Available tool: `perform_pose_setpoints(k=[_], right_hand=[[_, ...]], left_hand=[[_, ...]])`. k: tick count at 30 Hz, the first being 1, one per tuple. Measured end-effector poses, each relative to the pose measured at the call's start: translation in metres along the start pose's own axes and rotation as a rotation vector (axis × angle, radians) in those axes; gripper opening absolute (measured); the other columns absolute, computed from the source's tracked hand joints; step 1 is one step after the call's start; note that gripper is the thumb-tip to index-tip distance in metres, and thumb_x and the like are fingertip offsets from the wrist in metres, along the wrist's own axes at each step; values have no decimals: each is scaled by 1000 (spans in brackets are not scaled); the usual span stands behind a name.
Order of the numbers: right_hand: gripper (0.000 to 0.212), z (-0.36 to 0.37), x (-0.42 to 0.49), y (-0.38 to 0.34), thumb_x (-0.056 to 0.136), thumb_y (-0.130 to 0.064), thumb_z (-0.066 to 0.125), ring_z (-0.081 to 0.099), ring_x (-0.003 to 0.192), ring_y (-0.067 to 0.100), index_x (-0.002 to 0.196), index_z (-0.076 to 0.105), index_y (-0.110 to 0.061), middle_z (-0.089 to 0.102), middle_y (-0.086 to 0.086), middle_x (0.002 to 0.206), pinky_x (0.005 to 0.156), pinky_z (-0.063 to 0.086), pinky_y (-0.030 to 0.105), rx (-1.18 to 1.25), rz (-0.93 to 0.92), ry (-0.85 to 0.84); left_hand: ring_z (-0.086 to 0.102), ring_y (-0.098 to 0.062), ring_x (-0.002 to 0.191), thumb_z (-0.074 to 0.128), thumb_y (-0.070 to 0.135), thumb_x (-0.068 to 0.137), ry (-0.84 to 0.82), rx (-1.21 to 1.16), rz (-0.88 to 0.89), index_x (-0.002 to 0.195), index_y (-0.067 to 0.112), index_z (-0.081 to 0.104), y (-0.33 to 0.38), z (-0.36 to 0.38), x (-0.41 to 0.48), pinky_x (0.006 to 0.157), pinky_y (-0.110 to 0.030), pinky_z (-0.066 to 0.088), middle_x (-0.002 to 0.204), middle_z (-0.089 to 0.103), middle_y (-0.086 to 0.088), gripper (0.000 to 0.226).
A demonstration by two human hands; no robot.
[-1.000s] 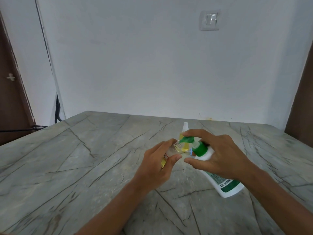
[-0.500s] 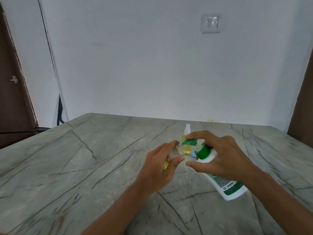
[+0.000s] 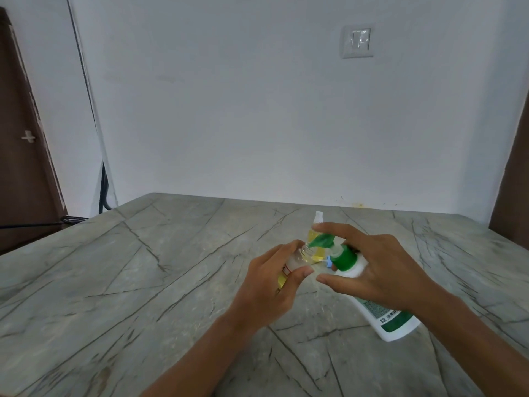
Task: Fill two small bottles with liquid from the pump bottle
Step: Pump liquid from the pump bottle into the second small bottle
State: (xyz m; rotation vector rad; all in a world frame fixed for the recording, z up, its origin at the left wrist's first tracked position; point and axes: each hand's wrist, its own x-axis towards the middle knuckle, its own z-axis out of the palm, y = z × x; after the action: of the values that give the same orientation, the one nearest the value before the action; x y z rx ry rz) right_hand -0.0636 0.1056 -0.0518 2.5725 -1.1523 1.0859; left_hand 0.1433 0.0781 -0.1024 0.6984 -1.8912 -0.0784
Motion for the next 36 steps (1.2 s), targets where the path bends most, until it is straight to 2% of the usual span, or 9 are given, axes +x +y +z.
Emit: perform_pose_setpoints(k=[2,8,14,21,25,28,30,33,36], right_hand=[[73,-1,0,-1,74,-71,62,60,74,-12,138,31,-52,54,-40,83,65,43,1,1,-6,2],[71,-4,-1,-1,72,-69,69,60,74,-12,132,45,-41,67,-25,95,65,44,3,13,-47,-39],[70,-4,2,-3,64,-70,73,62,77,-11,124,46,-47,56,-39,88,65,43,0,65,-3,-17],[62,-5,2,-5,62,-72,71,60,73,-14,114,50,-46,53,-40,82,61,41,-2,96,10,-12],[67,-2,2,-3,61,-79,66,63,76,-7,119,44,-52,60,-33,82,62,46,5,57,14,-13],[77,-1,2,-5,65,-83,58,62,74,-7,132,26,-62,62,-29,80,61,47,6,-2,4,-19],[80,-3,1,-6,69,-82,55,61,74,-9,138,20,-60,58,-34,78,60,45,3,1,6,-19],[72,-5,2,-7,70,-82,55,59,76,-13,132,35,-52,52,-40,80,60,42,2,-3,8,-30],[69,-5,3,-6,67,-77,64,62,74,-7,126,44,-46,57,-37,80,61,45,5,47,12,-24]], left_hand=[[63,-5,87,55,40,92,-5,0,-2,122,7,58,0,0,0,73,-18,53,104,68,0,45],[61,-2,83,54,41,92,-14,3,-2,122,7,58,0,1,0,71,-11,48,102,67,2,45],[63,-4,89,54,41,92,-8,-2,-6,122,7,58,-1,2,-1,74,-19,53,106,68,1,45],[62,-6,92,57,36,92,-28,18,17,124,6,57,1,3,-3,77,-23,53,108,67,0,44],[62,-6,92,56,40,91,-19,24,0,124,7,58,0,2,-2,77,-20,53,108,67,-1,46],[63,-5,91,55,42,91,2,8,-21,123,7,58,0,0,0,76,-15,52,107,68,0,47],[63,-5,90,54,44,91,-4,3,-18,123,7,58,1,-1,0,76,-14,51,107,68,1,48],[62,-5,92,55,42,91,-2,8,-15,123,7,58,2,-1,0,77,-10,49,108,68,1,48],[63,-5,90,55,42,91,-5,6,-9,123,7,58,1,-1,0,75,-13,51,107,68,0,48]])
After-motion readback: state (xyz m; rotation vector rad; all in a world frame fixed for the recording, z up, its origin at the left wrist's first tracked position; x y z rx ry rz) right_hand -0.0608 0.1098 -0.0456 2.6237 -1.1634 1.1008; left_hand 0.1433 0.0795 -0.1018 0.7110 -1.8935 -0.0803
